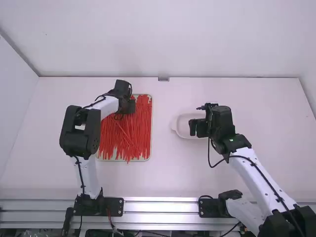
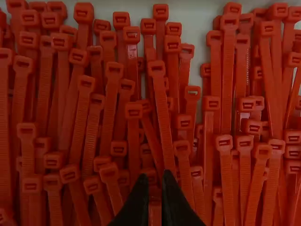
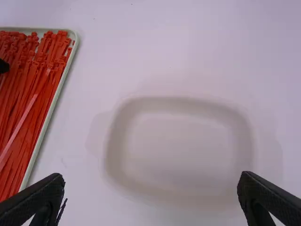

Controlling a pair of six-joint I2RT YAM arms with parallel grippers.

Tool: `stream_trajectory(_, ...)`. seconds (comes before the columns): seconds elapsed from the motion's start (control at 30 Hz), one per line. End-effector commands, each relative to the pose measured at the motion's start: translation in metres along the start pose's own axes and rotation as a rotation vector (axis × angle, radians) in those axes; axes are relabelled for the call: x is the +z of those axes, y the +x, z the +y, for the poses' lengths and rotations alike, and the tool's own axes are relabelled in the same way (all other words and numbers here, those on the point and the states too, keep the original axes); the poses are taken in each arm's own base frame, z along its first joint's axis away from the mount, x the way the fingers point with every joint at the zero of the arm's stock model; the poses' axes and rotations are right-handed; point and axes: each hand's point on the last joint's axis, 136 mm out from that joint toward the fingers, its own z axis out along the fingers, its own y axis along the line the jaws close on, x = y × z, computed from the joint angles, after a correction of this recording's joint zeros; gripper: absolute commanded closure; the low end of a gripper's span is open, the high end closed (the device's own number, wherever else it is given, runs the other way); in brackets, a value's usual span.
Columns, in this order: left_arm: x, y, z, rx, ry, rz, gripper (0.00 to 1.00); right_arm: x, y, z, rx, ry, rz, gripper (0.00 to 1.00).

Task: Fasten the cable tie

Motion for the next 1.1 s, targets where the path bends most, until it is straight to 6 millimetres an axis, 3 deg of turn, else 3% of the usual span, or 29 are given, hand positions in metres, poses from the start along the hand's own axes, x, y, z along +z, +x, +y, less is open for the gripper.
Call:
stream_trajectory(0.0,0.004,0.005,0.006,-0.025,-0.011,0.018,0.99,-0.004,-0.014,0.001,0.001,0.005,-0.030,0.02)
stream_trajectory(0.57,0.004,0.004,0.006,-0.025,-0.011,0.015,0.96,-0.004,-0.014,0.003,-0.007,-0.001,-0.028,0.02)
stream_trajectory(0.67,0.004,0.004,0.006,-0.036,-0.011,0.014,0.56,-0.004,-0.013,0.003,-0.005,0.000,-0.026,0.02)
stream_trajectory(0.77,0.003,0.002,0.006,-0.037,-0.011,0.012,0.48,-0.004,-0.013,0.004,-0.008,-0.003,-0.025,0.02)
stream_trajectory(1.07,-0.003,-0.005,0.001,-0.038,-0.008,0.014,0.59,-0.004,-0.013,0.006,-0.012,-0.006,-0.024,0.02)
